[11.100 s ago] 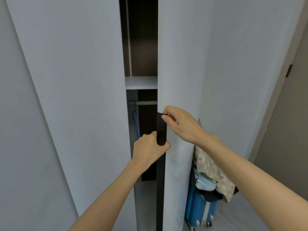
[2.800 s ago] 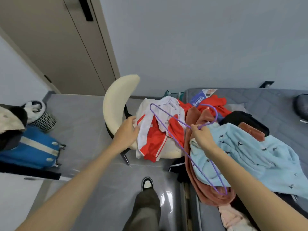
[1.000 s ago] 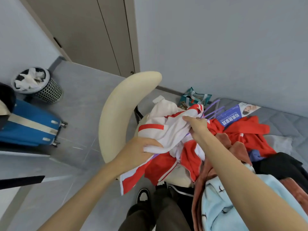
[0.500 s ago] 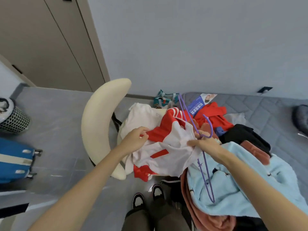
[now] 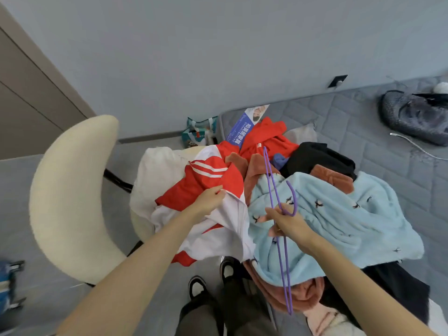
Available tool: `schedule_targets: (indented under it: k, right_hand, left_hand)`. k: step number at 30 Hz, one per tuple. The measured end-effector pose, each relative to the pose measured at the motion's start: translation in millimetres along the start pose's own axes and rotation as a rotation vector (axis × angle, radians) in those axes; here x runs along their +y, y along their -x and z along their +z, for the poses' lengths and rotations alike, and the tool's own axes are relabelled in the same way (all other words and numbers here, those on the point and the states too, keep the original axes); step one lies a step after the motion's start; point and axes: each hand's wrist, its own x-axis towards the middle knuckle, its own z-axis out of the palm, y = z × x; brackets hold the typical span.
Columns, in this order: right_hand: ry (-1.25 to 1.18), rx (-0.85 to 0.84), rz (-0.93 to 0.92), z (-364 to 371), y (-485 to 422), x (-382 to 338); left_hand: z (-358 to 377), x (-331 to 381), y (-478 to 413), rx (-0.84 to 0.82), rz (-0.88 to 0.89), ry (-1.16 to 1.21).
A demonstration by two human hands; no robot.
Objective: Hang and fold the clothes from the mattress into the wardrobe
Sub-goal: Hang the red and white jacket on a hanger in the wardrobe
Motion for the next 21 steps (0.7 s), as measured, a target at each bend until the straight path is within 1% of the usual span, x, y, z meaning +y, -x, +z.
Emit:
schedule_targets:
  k: [2,4,5,6,8,10,11,13,15,17,18,21]
  right_hand:
    - [0.042,0.071,0.032,-7.6,-13.4,6.1]
    - [0.074,0.122,0.070,-15.2,-26.7,8.1]
    - [0.087,0.133,0.059,-19.0,-31.6,7.6]
    - [0.088,0.130,0.028,-22.2,-35.5,5.5]
    - [0.080,0.109,-0.022,-29.6,-42.3,0.0]
    - [0.124,0.092,-0.036,-39.4,-51.6,-3.7]
    - [0.171,0.080,-0.032,-44.6,-56.7,-5.0]
    - [0.245,0.057,-0.044,-54.6,-65.9,-7.0]
    - [0.301,0.066,-0.078,-63.0,-70.2,-9.2]
    - [0.363,0.090,-0.101,-68.1,-71.3,-13.9]
    - [0.374,0.099,-0.099,-69.8,-72.1,-15.9]
    - [0.386,0.151,-0.100,-73.5,-70.6,-22.1]
  left_hand:
    - [14.6,-2.0,-14.7,-0.014,-0.103,0.054]
    - [26.6,-5.1,-31.0,0.005,-0.213,0.098]
    - [32.8,-6.8,-38.3,0.024,-0.258,0.092]
    - [39.4,-8.1,-45.2,0.044,-0.293,0.046]
    - [54.5,-8.6,-56.3,0.079,-0.365,-0.150]
    - [73.7,-8.4,-63.2,0.136,-0.400,-0.313]
    - [82.8,-7.7,-66.3,0.201,-0.393,-0.354]
    - [97.5,-7.6,-75.7,0.384,-0.357,-0.372]
    - [107.4,-8.6,-84.1,0.501,-0.320,-0.379]
    - [111.1,-13.6,-90.5,0.571,-0.261,-0.436]
    - [111.6,-18.0,-92.9,0.593,-0.214,-0.510]
    - [109.9,-32.7,-94.5,0.541,-0.084,-0.755]
